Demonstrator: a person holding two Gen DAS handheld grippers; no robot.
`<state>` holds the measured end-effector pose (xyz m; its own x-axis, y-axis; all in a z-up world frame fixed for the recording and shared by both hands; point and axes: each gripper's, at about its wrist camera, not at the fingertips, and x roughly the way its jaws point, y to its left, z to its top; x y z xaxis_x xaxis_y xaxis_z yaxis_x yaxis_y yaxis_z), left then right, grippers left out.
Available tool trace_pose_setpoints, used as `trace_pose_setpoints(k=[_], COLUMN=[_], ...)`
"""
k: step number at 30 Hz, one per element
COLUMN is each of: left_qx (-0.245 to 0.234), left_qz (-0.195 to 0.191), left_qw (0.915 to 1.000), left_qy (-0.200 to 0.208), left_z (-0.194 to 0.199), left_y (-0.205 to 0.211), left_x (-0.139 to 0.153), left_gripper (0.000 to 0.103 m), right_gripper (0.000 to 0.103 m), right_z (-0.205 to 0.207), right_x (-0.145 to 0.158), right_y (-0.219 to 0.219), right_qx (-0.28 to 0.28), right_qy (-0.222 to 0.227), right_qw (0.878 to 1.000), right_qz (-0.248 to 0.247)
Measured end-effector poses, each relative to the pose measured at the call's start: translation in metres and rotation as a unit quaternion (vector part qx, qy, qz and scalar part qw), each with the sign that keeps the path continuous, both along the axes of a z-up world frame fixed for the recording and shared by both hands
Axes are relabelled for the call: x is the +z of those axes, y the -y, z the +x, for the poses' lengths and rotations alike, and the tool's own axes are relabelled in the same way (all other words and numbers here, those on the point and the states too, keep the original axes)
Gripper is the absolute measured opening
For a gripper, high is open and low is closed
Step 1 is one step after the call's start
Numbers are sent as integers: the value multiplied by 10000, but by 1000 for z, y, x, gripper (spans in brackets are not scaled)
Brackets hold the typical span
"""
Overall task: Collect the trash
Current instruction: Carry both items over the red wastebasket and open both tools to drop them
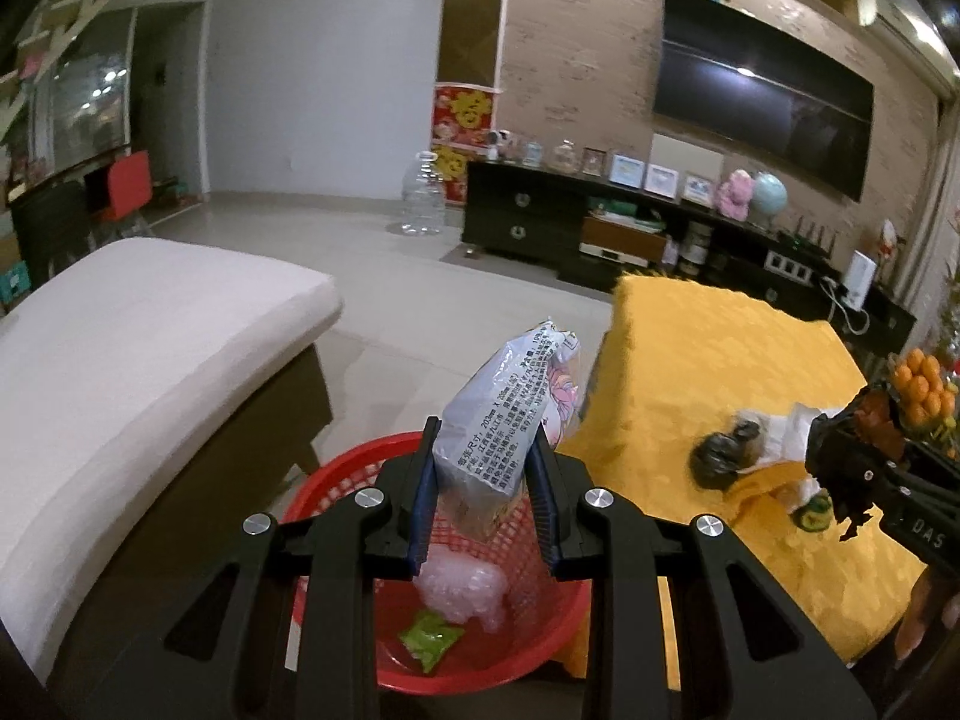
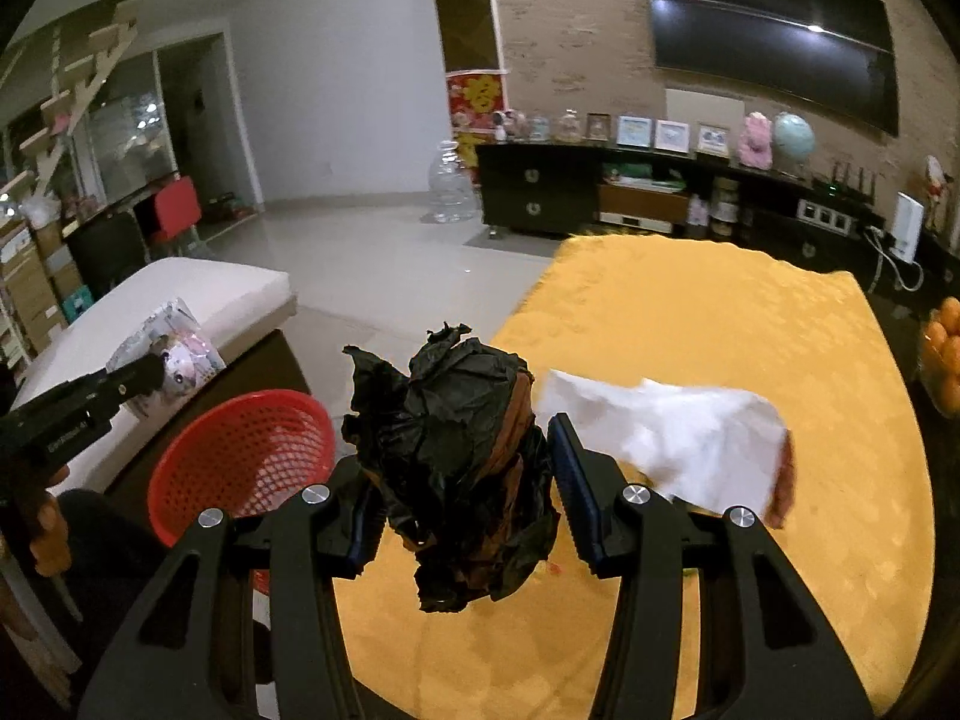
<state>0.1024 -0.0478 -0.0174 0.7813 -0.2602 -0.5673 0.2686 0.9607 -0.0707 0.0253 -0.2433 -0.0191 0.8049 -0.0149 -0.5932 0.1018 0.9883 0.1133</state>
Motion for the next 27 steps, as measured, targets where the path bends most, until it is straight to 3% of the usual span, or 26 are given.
trace_pose_setpoints(k=[11, 20, 27], left_qx=[658, 904, 955], left_qz=[99, 46, 50], left_qw=[9977, 9959, 9950], left_qy=[125, -15, -291], left_z=[10, 23, 36], left_y=[-32, -49, -50], left_x=[0, -10, -27], left_gripper=[26, 26, 26], right_gripper=[48, 48, 49], right_z=[43, 72, 98], right_x=[5, 3, -16], right_y=[-45, -77, -99], right_qx=[482, 961, 1368], right_qy=[-23, -176, -551], right_qw=[9987, 9949, 9884], right_qz=[151, 267, 376])
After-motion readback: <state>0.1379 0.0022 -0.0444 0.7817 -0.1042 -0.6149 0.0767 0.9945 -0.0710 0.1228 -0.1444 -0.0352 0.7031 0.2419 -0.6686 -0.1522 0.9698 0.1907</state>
